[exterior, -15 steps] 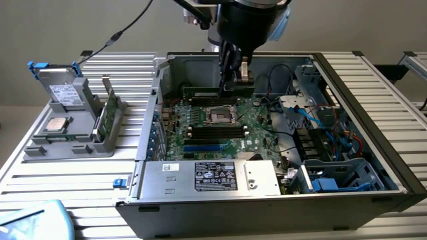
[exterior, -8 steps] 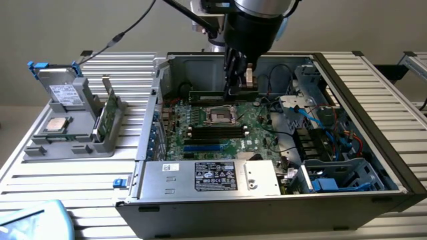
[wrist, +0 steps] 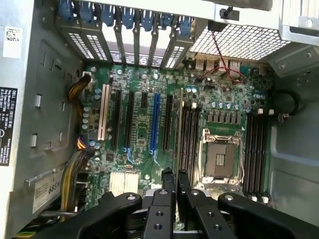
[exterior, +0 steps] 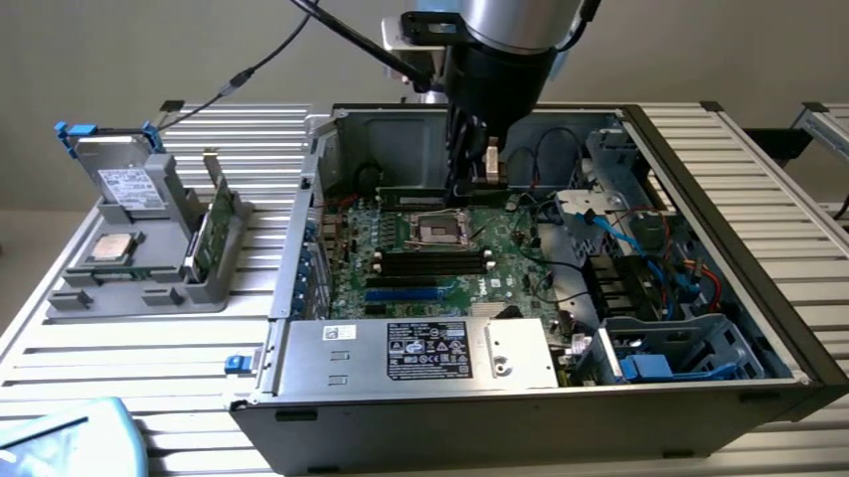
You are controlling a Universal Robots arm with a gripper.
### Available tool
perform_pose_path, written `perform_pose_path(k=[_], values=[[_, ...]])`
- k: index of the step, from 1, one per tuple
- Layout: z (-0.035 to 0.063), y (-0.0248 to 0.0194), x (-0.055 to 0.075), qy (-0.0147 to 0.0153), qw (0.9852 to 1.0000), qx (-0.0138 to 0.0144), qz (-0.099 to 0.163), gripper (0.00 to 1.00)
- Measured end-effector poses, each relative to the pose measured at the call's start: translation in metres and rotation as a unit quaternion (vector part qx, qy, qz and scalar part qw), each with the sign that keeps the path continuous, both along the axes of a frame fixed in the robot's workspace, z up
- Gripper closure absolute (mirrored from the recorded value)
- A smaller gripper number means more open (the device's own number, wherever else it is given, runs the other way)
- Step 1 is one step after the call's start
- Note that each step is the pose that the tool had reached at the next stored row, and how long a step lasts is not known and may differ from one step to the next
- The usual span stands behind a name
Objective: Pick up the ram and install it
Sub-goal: 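Pick up the ram and move it above insertion slot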
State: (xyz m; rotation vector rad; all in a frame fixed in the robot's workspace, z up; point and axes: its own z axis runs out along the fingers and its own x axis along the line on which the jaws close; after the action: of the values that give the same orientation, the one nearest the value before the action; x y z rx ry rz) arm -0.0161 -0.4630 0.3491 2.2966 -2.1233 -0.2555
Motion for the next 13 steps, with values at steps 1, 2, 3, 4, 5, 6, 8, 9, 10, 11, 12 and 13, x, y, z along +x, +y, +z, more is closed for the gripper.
perform_pose_path(k=[1,2,3,4,5,6,8,9,10,11,12,13], values=[[-0.0017,0.0013,0.0,0.0,1.0,0.0,0.0,0.86],[-0.0031,0.0026,0.0,-0.0001,1.0,0.0,-0.001,0.86],[-0.0044,0.004,0.0,-0.0004,1.0,-0.0001,-0.001,0.86],[-0.0056,0.0053,0.0,-0.0007,1.0,-0.0002,-0.001,0.86],[-0.0067,0.0066,0.0,-0.001,1.0,-0.0003,-0.001,0.86],[-0.0078,0.0077,0.0,-0.0014,1.0,-0.0005,-0.001,0.86],[-0.0098,0.0099,0.0,-0.0024,1.0,-0.0015,-0.001,0.86],[-0.0106,0.011,0.0,-0.0031,1.0,-0.0024,-0.001,0.86],[-0.0114,0.0121,0.0,-0.0038,1.0,-0.0033,-0.001,0.86],[-0.0122,0.0131,0.0,-0.0046,1.0,-0.0043,-0.001,0.86],[-0.0128,0.0141,0.0,-0.0059,1.0,-0.0054,-0.001,0.86],[-0.0133,0.015,0.0,-0.0075,0.9999,-0.0066,-0.001,0.86]])
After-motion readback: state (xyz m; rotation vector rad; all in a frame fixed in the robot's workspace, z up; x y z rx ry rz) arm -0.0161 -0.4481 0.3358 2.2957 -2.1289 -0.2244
